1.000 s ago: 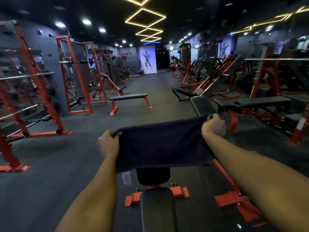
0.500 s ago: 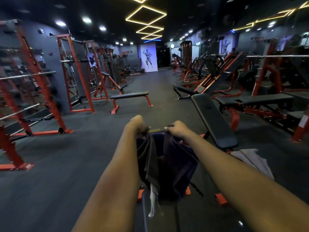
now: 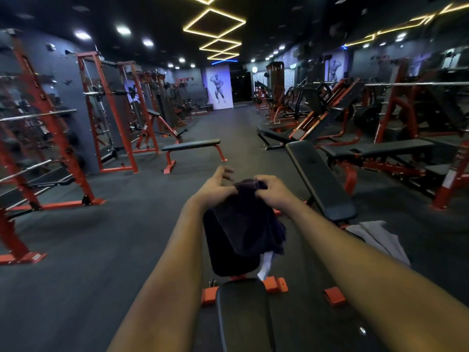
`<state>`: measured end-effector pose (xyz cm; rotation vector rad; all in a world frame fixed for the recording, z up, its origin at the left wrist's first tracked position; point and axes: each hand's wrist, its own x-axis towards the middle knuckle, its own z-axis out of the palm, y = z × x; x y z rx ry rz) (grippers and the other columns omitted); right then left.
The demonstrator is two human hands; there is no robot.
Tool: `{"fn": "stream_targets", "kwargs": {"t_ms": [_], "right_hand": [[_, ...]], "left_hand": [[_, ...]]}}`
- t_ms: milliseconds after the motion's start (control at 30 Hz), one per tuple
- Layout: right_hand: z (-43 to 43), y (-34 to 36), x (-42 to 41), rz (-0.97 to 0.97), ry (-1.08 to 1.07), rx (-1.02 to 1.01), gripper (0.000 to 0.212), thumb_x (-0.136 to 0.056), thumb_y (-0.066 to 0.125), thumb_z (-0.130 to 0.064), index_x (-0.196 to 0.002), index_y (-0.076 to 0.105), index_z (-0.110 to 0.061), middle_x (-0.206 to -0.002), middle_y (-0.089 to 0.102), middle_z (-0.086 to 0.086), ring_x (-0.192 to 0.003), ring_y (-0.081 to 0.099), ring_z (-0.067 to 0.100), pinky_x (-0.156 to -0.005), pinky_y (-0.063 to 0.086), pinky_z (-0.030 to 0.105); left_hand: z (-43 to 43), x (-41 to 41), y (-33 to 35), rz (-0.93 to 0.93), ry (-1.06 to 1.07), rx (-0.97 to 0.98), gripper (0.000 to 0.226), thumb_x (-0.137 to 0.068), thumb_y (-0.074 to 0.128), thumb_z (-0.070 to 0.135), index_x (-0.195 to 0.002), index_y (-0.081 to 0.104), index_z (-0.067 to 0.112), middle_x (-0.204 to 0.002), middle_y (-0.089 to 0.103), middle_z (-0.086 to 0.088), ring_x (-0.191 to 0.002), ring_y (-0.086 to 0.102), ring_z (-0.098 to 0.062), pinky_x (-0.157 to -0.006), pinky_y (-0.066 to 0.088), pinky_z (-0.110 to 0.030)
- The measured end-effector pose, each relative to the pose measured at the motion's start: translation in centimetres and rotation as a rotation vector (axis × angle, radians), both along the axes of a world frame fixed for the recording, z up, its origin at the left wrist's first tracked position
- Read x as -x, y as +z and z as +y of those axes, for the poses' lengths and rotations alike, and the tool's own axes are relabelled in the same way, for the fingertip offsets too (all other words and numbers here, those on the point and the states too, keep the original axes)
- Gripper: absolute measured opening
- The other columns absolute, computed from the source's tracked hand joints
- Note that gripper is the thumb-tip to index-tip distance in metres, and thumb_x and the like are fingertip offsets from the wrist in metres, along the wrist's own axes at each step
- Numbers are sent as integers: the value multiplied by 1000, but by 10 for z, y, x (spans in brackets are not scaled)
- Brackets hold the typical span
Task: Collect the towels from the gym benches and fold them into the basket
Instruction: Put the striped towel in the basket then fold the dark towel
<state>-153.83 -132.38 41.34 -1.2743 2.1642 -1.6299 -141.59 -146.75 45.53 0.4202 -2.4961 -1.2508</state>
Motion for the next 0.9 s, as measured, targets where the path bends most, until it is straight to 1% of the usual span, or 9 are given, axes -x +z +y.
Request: {"fn": "stream_targets", "kwargs": {"t_ms": [67,100,233,333,400,567,633,767,900], "right_hand": [[11,7,0,-95,17,113,29,-66,52,12,-76,61,-15,-74,59,-1,-74,55,10,-67,44,23],[19,11,-2,-126,16,160,32,-67,50,14,-79,60,-14,-77,59,0,-75,55,11,-67,44,21],[70,-3,9,-189,-189,166,36,-81,44,12,-82,56,-22,-77,57,1,-72,55,12,-63,43,23],[126,-36,17,-203,-447,69,34,-86,42,1,-88,56,-30,-83,61,5,-76,56,21,-63,43,32],[167,-55,12,-239,-561,40,31,-87,40,2,-93,55,-25,-84,61,9,-74,56,21,-61,43,30],[298,-90,-18,-303,-836,27,23,-81,45,-11,-91,54,-30,-90,66,6,-82,59,21,-70,47,37],[356,-101,-31,-338,-899,41,24,-81,45,-9,-90,55,-29,-93,67,6,-83,59,21,-71,46,37],[474,-118,-74,-381,-1022,77,24,-83,43,-2,-90,53,-23,-90,65,9,-78,56,19,-68,44,35],[615,-150,-148,-453,-1197,113,25,-82,43,3,-86,53,-20,-80,61,2,-73,53,16,-63,42,32]], "left_hand": [[-5,-1,-12,-224,-105,77,69,-69,80,33,-129,45,32,-124,56,5,-112,56,-19,-99,46,-39],[-7,0,-20,-317,-112,150,70,-63,83,42,-125,50,34,-125,59,4,-115,57,-21,-103,44,-43],[1,11,-42,-347,-258,117,47,-72,80,29,-116,63,22,-112,71,1,-99,67,-17,-94,53,-40],[25,31,-51,-275,-285,171,40,-67,80,39,-101,70,20,-97,75,-1,-90,71,-18,-87,56,-44],[54,49,-58,-236,-295,239,36,-66,80,42,-93,71,20,-91,75,-1,-86,70,-17,-84,57,-43],[180,75,-74,-159,-482,341,24,-72,82,30,-83,66,15,-84,68,-5,-83,64,-21,-68,48,-31],[236,78,-83,-144,-562,331,25,-72,82,28,-84,67,13,-82,68,-3,-79,63,-18,-62,44,-28],[354,78,-104,-144,-684,328,29,-68,84,31,-84,68,14,-81,71,-4,-77,66,-18,-68,49,-34],[504,53,-142,-142,-825,323,32,-61,84,38,-74,63,18,-71,66,-3,-68,61,-18,-62,46,-34]]}}
